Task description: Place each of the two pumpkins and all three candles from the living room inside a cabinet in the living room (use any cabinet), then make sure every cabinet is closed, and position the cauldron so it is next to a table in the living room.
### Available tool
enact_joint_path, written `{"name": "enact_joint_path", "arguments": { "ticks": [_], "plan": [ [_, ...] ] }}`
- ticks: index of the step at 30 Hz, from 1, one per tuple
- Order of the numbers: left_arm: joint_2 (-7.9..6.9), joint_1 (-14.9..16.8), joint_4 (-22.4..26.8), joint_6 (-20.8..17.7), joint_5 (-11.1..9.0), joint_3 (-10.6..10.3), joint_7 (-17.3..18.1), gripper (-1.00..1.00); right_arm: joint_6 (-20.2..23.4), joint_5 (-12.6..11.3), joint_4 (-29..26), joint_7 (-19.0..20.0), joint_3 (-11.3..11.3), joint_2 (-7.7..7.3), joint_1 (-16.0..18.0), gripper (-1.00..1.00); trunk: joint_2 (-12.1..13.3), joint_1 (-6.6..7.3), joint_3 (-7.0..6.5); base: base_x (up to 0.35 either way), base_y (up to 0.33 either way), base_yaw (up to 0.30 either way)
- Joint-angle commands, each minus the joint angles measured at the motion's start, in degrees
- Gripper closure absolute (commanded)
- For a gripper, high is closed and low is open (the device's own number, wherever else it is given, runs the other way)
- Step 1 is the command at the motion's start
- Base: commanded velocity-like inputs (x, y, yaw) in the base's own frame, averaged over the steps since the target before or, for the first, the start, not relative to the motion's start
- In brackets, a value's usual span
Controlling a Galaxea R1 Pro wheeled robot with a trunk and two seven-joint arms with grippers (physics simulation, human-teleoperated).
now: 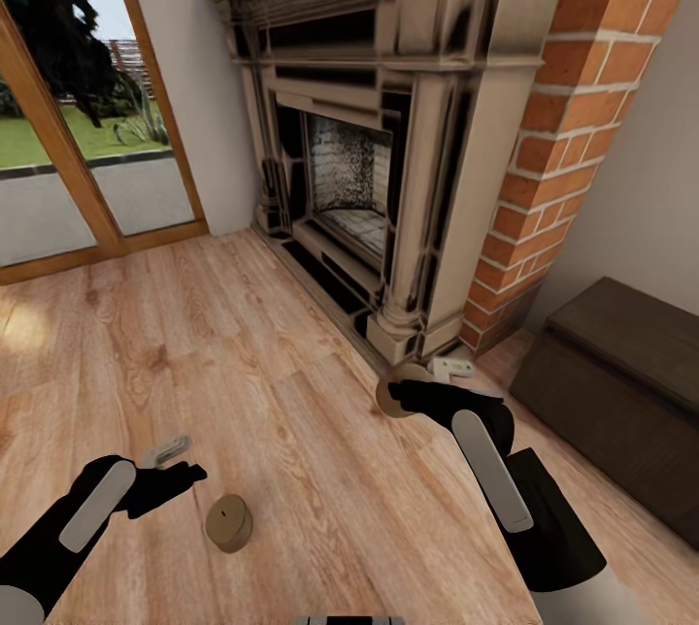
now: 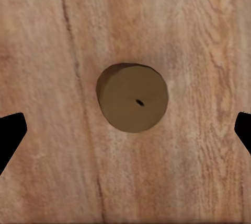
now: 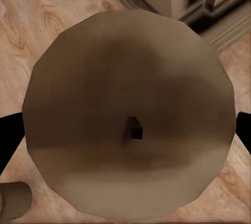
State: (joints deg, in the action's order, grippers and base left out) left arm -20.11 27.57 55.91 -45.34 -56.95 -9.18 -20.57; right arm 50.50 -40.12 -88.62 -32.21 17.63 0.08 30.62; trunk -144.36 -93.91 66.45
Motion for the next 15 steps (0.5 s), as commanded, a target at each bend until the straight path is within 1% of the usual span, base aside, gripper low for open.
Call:
{"name": "enact_joint_path", "arguments": {
  "ticks": [1, 7, 15],
  "plan": [
    [-0.01, 0.03, 0.09, -0.01, -0.6, -0.23, -0.54, -1.0, 0.04, -0.58, -0.06, -0.66, 0.04, 0.01, 0.05, 1.0, -0.04, -0.01, 0.28, 0.0, 0.0, 0.0],
    [0.36, 0.05, 0.16, -0.09, -0.62, -0.32, -0.46, -1.0, 0.04, -0.58, -0.06, -0.73, 0.04, 0.01, 0.05, 1.0, -0.12, -0.16, 1.61, 0.0, 0.0, 0.0],
    [0.42, 0.05, 0.16, -0.1, -0.69, -0.36, -0.44, -1.0, 0.0, -0.58, -0.06, -0.75, 0.05, 0.01, 0.05, 1.0, -0.23, -0.37, 3.38, 0.0, 0.0, 0.0]
  ]
}}
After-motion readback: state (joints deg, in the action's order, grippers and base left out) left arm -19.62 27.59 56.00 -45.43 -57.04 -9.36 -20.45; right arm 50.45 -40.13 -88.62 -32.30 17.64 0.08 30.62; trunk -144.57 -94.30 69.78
